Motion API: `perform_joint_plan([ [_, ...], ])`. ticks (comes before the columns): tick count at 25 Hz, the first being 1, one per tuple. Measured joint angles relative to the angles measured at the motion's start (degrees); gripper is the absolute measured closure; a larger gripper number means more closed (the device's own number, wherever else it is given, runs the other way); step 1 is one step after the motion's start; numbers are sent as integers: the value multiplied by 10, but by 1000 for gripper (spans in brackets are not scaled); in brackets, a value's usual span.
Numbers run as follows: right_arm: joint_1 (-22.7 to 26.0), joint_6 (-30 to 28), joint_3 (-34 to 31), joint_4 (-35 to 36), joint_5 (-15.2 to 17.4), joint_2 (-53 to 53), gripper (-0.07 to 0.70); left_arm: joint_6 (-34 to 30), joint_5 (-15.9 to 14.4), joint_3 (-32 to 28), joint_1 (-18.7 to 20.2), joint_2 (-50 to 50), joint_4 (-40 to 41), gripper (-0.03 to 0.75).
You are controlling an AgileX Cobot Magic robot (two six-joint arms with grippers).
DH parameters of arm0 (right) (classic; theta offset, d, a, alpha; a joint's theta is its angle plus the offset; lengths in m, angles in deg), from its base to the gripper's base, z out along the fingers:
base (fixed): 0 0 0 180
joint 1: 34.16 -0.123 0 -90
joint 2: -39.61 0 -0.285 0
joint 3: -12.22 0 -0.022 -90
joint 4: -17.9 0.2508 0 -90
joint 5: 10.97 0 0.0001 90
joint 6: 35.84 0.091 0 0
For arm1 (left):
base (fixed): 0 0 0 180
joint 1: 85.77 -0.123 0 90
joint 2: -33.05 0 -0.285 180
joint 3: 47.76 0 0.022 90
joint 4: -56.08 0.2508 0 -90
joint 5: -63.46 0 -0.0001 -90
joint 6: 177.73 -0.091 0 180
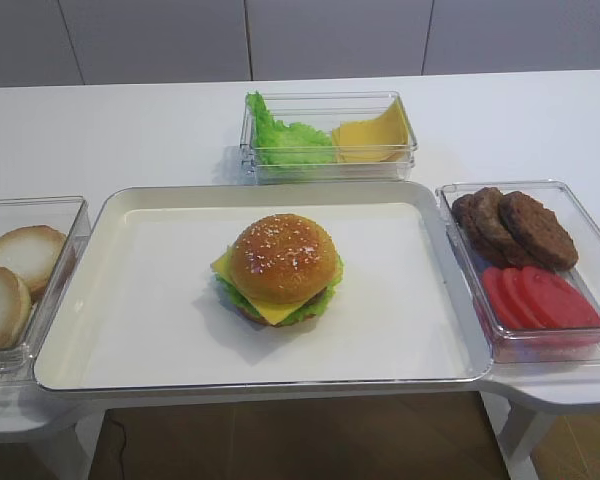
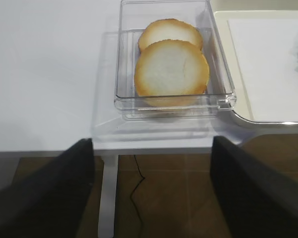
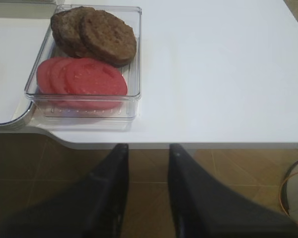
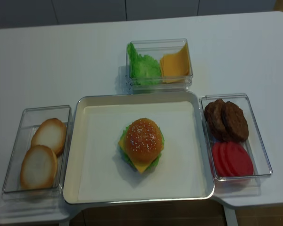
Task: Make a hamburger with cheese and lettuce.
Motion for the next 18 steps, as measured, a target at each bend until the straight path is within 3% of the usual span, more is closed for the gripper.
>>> perform_joint_plan([
  [18,0,-3,0,0,0,0,404,-10,6,-11,0,0,-3,182],
])
